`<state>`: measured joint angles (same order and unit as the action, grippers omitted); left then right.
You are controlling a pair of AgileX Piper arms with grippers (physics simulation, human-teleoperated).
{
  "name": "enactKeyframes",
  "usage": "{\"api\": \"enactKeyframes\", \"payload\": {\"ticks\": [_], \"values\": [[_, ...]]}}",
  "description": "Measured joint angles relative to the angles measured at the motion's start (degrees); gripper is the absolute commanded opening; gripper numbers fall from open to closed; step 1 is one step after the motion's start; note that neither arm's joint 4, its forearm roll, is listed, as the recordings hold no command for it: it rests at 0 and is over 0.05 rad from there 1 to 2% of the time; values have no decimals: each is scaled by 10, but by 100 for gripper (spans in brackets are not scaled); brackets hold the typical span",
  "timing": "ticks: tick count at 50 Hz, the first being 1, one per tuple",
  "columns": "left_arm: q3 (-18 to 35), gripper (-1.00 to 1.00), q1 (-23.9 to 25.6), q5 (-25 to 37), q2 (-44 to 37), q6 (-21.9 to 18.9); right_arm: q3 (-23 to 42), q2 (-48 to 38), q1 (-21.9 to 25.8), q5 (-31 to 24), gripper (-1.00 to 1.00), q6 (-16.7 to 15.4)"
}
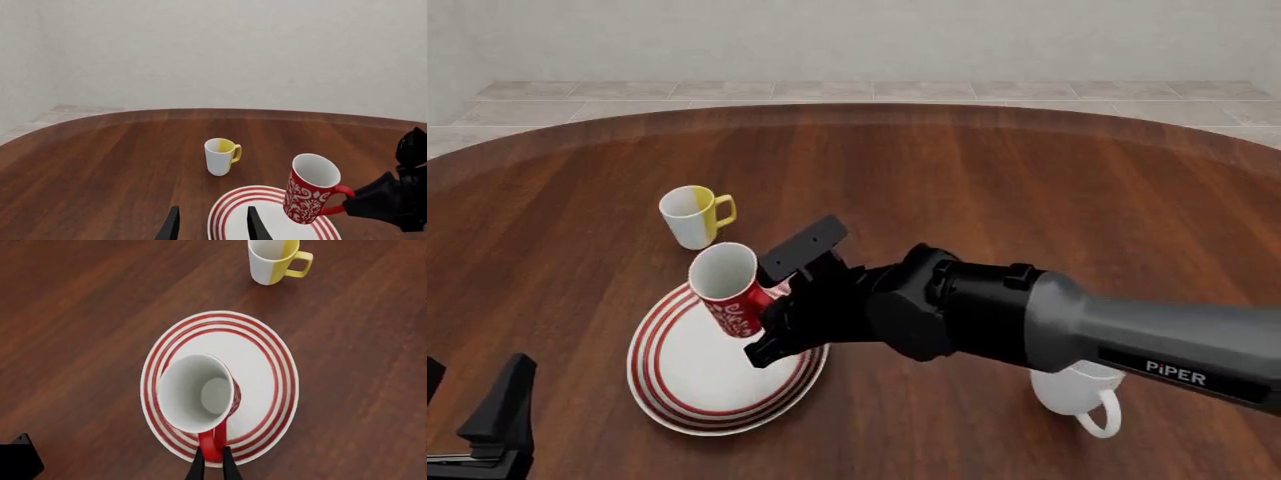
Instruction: Pick up the red mug and put it on the plate
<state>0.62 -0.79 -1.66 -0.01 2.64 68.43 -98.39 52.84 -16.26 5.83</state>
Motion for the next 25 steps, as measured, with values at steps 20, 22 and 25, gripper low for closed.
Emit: {"api": "enactKeyframes", "payload": {"ticks": [20,22,25], "values": [[0,100,-1,-1,0,0,21,-31,-1,0,-100,14],[0,100,-1,-1,0,0,22,-33,0,0,-100,17],[0,100,-1,-1,0,0,25,-36,2,-1,-100,22]]}}
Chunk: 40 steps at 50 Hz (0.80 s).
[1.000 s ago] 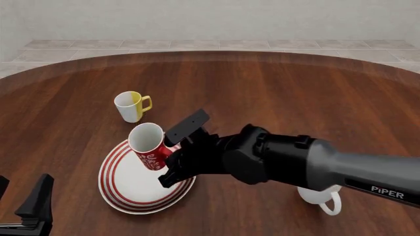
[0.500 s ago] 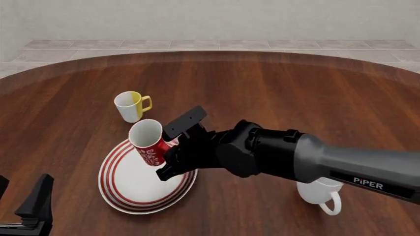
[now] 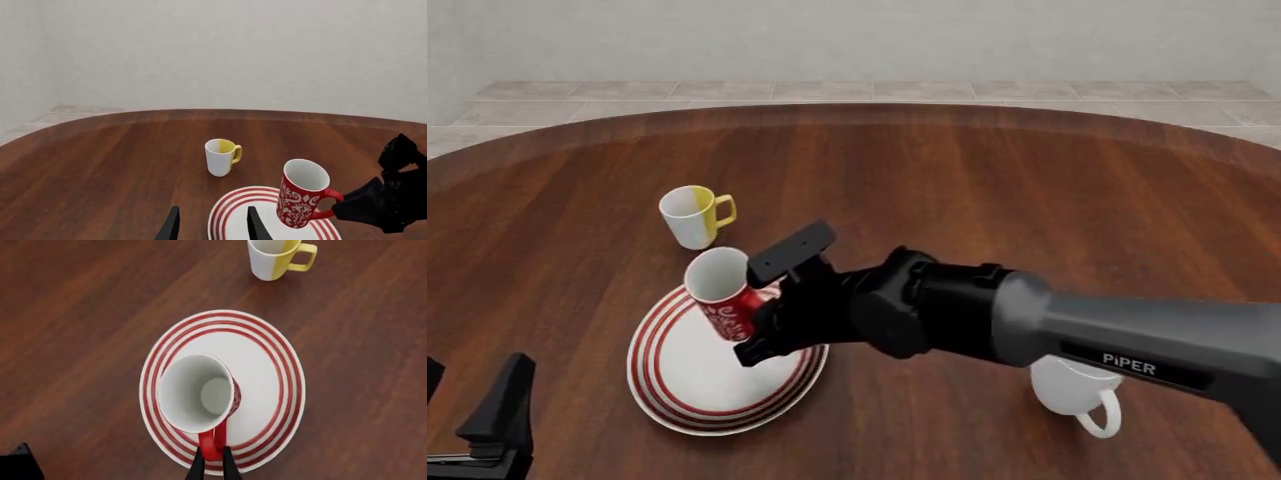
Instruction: Pick up the red mug and put it on the plate
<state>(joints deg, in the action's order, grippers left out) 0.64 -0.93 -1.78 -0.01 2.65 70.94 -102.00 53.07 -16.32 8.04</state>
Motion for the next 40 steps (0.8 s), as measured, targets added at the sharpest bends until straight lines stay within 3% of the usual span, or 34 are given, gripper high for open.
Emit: {"api": "enactKeyframes", "payload": {"ticks": [22,40], "values": [[1,100,-1,0,0,0,15,-22,10,-2,-100,33],[1,100,-2,0,0,1,19,-42,3,3,-100,39]]}}
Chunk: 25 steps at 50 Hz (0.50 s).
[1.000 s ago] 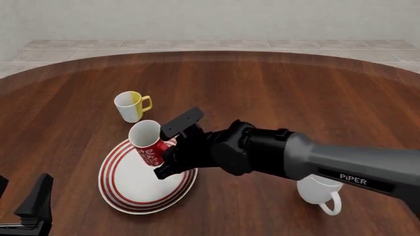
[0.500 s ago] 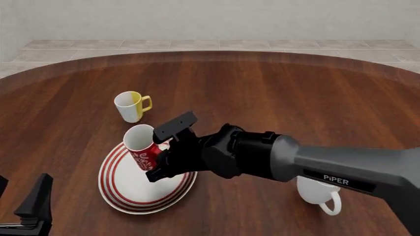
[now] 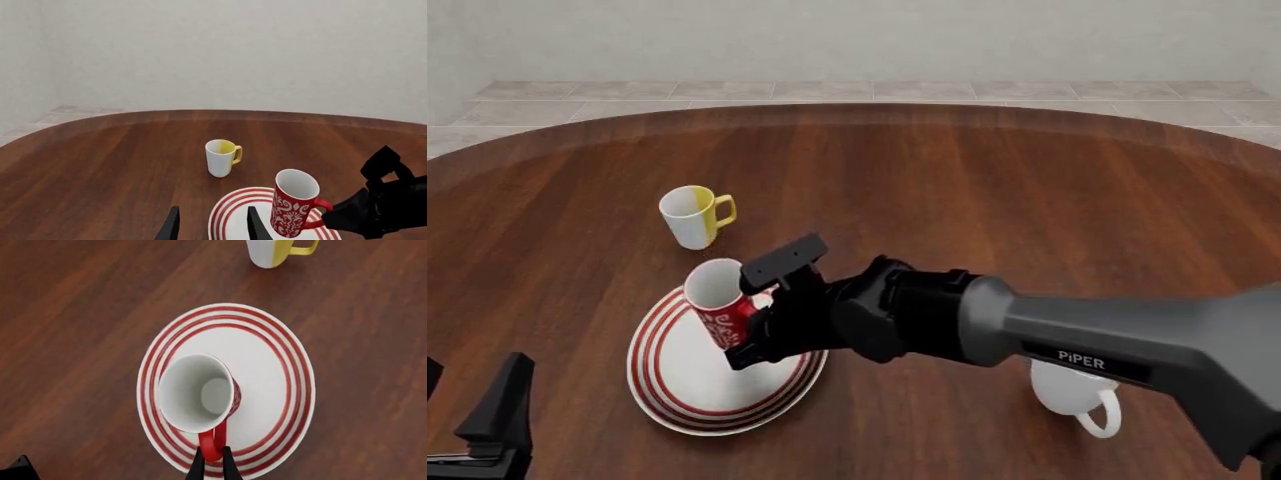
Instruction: Pick up the red mug and put it on the plate
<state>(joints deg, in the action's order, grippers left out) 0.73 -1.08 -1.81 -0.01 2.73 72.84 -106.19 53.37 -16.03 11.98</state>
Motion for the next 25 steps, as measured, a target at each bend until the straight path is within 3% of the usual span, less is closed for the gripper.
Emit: {"api": "enactKeyframes", "payload": {"ticks": [25], "values": [[-1,100,-1,-1,0,2,8,-28,-5,9,-100,0]]}}
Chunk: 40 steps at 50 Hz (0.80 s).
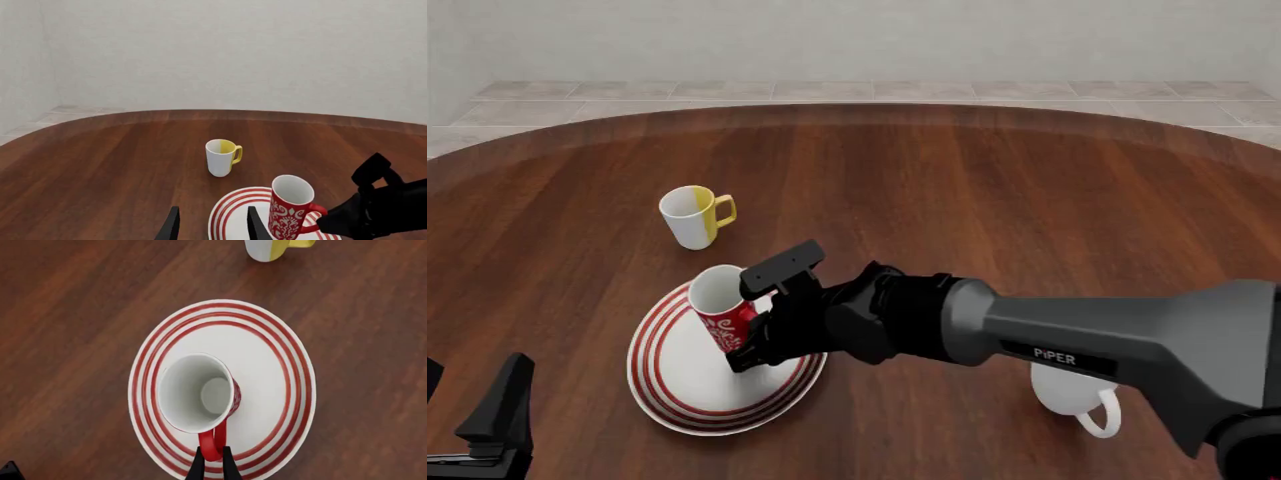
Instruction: Pick up the red mug and put it on the plate
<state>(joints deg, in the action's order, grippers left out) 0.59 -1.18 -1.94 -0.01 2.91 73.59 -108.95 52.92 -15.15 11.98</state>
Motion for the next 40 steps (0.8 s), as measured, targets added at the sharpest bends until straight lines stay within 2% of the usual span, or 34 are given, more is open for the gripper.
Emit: {"api": "enactKeyframes", "payload": {"ticks": [40], "values": [[1,100,-1,0,0,-1,1,-22,2,11,-100,0]]}}
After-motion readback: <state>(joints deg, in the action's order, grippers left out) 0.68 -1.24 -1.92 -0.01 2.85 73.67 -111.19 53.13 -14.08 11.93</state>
